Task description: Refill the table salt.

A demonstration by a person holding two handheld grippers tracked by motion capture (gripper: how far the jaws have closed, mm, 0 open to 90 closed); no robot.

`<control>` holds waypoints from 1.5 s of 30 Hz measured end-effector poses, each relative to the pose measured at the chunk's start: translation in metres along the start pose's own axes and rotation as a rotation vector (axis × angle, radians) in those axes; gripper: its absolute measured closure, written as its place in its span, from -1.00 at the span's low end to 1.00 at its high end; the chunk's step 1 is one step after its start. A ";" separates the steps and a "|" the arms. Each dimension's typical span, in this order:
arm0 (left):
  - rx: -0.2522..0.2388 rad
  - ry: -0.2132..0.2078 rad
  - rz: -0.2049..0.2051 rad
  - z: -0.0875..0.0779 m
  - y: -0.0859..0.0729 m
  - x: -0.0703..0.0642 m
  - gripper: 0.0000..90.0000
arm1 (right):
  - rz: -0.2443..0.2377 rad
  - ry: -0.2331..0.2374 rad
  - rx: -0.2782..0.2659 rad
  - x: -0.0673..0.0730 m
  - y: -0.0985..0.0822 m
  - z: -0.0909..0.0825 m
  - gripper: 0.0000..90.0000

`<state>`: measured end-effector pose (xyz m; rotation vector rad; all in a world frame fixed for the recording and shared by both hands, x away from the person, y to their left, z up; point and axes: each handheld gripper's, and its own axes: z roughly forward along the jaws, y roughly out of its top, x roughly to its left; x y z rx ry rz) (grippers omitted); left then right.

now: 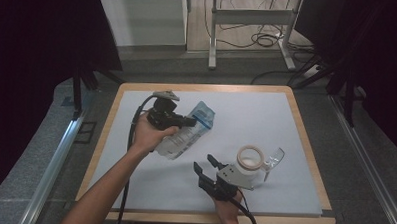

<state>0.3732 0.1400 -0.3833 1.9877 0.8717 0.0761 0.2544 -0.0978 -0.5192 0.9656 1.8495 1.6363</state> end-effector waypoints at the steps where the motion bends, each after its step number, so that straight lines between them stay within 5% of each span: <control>1: -0.009 0.008 -0.011 -0.003 -0.003 0.005 1.00 | -0.001 0.005 0.004 -0.001 0.000 -0.002 0.00; 12: -0.083 0.085 -0.086 -0.014 -0.035 0.052 1.00 | -0.001 0.024 0.044 -0.024 -0.003 -0.041 -0.01; 29: -0.183 0.155 -0.108 0.005 -0.038 0.101 1.00 | -0.025 0.045 0.054 -0.030 -0.006 -0.059 -0.02; 33: -0.190 0.163 -0.124 0.003 -0.051 0.105 1.00 | -0.028 0.052 0.051 -0.028 -0.005 -0.062 -0.02; 45: -0.247 0.170 -0.136 -0.048 -0.103 0.099 0.99 | -0.046 0.055 0.051 -0.025 -0.004 -0.065 -0.02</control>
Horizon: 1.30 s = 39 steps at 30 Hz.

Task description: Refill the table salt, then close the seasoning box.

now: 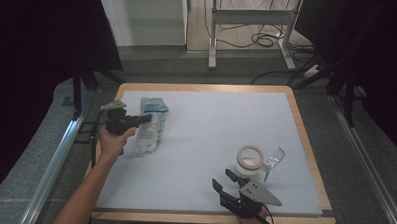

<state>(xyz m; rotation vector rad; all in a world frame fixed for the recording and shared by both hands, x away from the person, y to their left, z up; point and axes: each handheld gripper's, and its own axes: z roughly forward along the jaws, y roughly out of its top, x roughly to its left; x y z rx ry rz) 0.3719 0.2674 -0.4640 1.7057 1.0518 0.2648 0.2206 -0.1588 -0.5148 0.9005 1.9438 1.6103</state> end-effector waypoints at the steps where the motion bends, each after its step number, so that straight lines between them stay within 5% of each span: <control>1: 0.002 0.001 0.001 -0.004 -0.003 0.000 0.99 | 0.001 -0.002 -0.001 -0.001 0.000 -0.001 -0.02; 15: 0.007 0.031 0.019 -0.041 -0.033 -0.002 0.96 | -0.005 -0.020 -0.008 -0.006 0.000 -0.007 -0.04; 23: 0.006 0.036 0.028 -0.041 -0.038 -0.004 0.88 | -0.002 -0.032 -0.013 -0.010 0.001 -0.009 -0.04; 39: 0.024 0.062 0.042 -0.041 -0.042 -0.008 0.08 | -0.010 -0.032 -0.014 -0.011 0.002 -0.014 -0.05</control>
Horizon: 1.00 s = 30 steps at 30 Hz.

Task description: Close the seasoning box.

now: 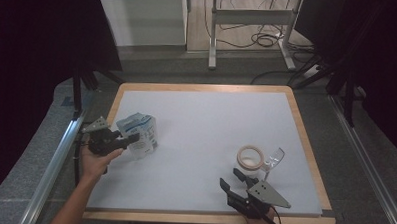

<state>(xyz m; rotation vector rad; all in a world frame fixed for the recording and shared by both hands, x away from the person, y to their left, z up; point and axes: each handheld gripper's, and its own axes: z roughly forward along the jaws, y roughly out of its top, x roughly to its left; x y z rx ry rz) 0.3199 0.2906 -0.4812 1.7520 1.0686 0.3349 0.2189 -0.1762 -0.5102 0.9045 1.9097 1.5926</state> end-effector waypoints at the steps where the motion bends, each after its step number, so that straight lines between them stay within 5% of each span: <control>1: 0.007 0.001 0.000 -0.001 -0.002 0.000 0.03 | -0.001 0.000 0.001 -0.001 0.000 -0.001 -0.05; 5: 0.027 0.001 0.009 -0.005 -0.014 -0.004 -0.09 | -0.008 -0.006 0.012 -0.005 -0.001 -0.008 0.06; 10: 0.052 0.003 0.020 -0.009 -0.031 -0.008 -0.15 | -0.036 -0.026 0.030 -0.009 -0.001 -0.023 0.54; 17: 0.077 0.009 0.020 -0.006 -0.048 -0.015 -0.17 | -0.056 -0.140 -0.013 -0.019 0.004 -0.061 0.99; 23: 0.072 -0.015 0.012 -0.005 -0.055 -0.020 -0.17 | -0.004 -0.232 -0.064 -0.048 0.017 -0.092 1.00; 30: 0.085 0.000 0.019 -0.003 -0.056 -0.021 -0.17 | 0.040 -0.246 -0.042 -0.079 0.033 -0.084 1.00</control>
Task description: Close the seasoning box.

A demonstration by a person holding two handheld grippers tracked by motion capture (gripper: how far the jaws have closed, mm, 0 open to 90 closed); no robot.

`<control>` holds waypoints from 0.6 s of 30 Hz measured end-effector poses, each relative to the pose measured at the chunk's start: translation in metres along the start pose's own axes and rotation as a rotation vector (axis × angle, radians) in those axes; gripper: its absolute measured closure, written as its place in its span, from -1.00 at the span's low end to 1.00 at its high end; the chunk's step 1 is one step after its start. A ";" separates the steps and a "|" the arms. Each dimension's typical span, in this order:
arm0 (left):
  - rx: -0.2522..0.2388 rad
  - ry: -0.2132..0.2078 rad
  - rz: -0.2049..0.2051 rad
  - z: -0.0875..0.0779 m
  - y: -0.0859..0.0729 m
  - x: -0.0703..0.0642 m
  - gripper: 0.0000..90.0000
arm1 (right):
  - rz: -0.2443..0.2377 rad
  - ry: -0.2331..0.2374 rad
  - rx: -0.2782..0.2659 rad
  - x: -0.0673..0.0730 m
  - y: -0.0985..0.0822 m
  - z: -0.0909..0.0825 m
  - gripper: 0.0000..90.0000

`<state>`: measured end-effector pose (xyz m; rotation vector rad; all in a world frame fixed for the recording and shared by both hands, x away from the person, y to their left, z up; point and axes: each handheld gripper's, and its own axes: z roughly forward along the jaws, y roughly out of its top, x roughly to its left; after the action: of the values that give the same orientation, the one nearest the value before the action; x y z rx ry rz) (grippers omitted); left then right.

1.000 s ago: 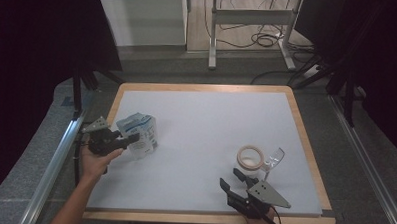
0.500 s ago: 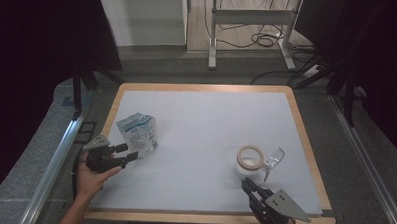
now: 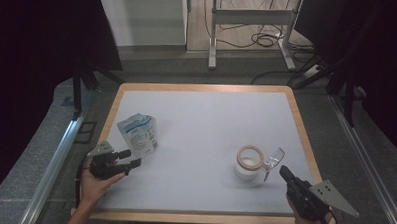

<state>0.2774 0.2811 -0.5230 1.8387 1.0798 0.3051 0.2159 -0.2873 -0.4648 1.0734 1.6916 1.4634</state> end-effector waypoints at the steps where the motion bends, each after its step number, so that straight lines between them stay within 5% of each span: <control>1: 0.000 0.004 0.003 0.000 0.000 -0.001 -0.18 | 0.005 0.000 -0.003 -0.001 0.001 0.002 1.00; 18: 0.010 0.026 0.030 -0.005 -0.006 -0.012 -0.19 | -0.025 0.025 0.030 -0.001 0.013 0.021 1.00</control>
<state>0.2642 0.2758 -0.5225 1.8659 1.0741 0.3425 0.2367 -0.2778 -0.4559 1.0500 1.7432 1.4459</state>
